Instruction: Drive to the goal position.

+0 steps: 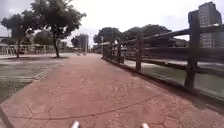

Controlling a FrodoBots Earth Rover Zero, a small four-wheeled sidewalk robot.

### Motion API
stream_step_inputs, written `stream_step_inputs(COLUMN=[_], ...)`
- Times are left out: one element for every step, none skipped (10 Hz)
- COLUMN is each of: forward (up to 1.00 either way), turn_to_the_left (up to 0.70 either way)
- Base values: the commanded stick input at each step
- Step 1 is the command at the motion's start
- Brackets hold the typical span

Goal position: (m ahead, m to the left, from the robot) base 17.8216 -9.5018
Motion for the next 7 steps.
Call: stream_step_inputs(forward=[0.69,0.69,0.69,0.69,0.69,0.69,0.7], turn_to_the_left=[0.0,0.0,0.0,0.0,0.0,0.0,0.0])
